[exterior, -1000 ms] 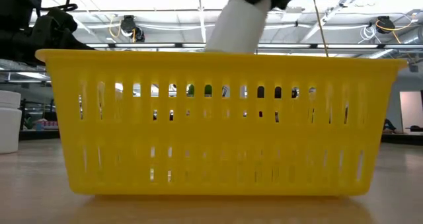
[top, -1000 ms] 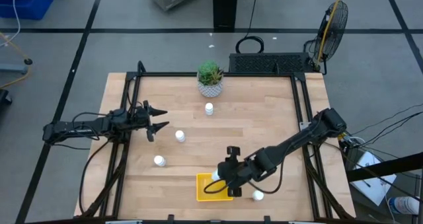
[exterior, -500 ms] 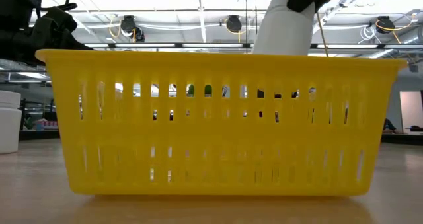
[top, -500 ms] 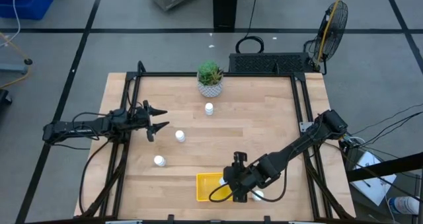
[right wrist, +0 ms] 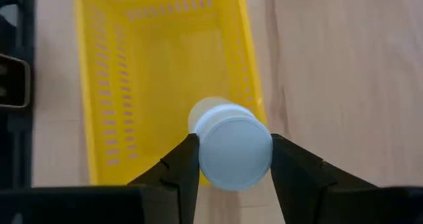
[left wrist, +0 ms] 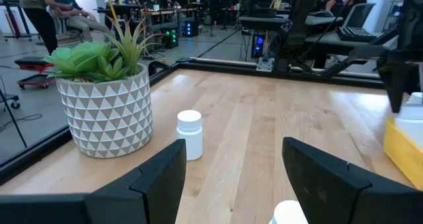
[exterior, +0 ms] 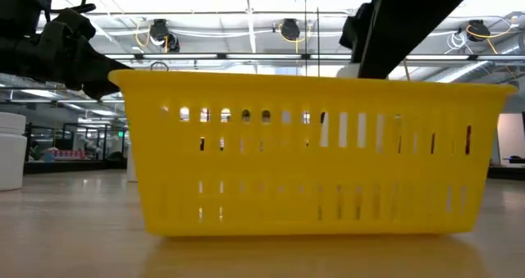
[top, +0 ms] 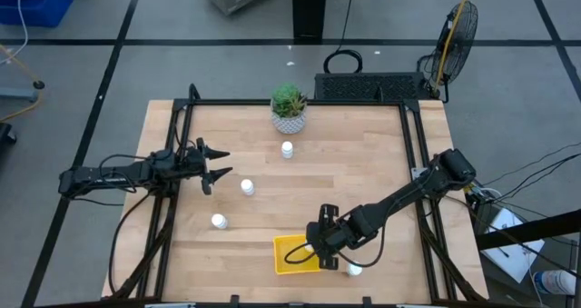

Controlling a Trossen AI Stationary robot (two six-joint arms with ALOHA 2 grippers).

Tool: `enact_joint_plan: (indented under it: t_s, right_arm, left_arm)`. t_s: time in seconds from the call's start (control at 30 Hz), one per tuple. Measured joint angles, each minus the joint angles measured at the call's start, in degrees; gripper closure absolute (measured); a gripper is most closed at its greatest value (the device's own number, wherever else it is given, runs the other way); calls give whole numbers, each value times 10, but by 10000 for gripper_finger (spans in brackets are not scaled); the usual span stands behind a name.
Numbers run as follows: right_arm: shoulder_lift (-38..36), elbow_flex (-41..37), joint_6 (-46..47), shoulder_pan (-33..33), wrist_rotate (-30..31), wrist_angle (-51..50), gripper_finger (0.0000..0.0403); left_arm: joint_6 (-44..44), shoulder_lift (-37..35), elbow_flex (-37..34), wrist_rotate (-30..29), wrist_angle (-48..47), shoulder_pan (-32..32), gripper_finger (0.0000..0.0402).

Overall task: Pick and place pill bottles into a basket
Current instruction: Put the white pill bottle into the yellow basket

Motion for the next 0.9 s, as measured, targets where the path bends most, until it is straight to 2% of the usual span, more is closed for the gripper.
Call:
enact_joint_plan:
  t_s: [0.63, 0.7, 0.83, 0.9]
  right_arm:
    - [0, -9, -42, -29, -15, 15, 262]
    - [0, -9, -41, -29, -14, 30, 226]
    - [0, -9, -40, -29, -11, 60, 120]
    - [0, -9, -40, -29, -3, 72, 86]
  left_arm:
    - [0, 0, 0, 0, 0, 0, 149]
    - [7, 0, 0, 0, 0, 0, 149]
    - [11, 0, 0, 0, 0, 0, 149]
    - [11, 0, 0, 0, 0, 0, 149]
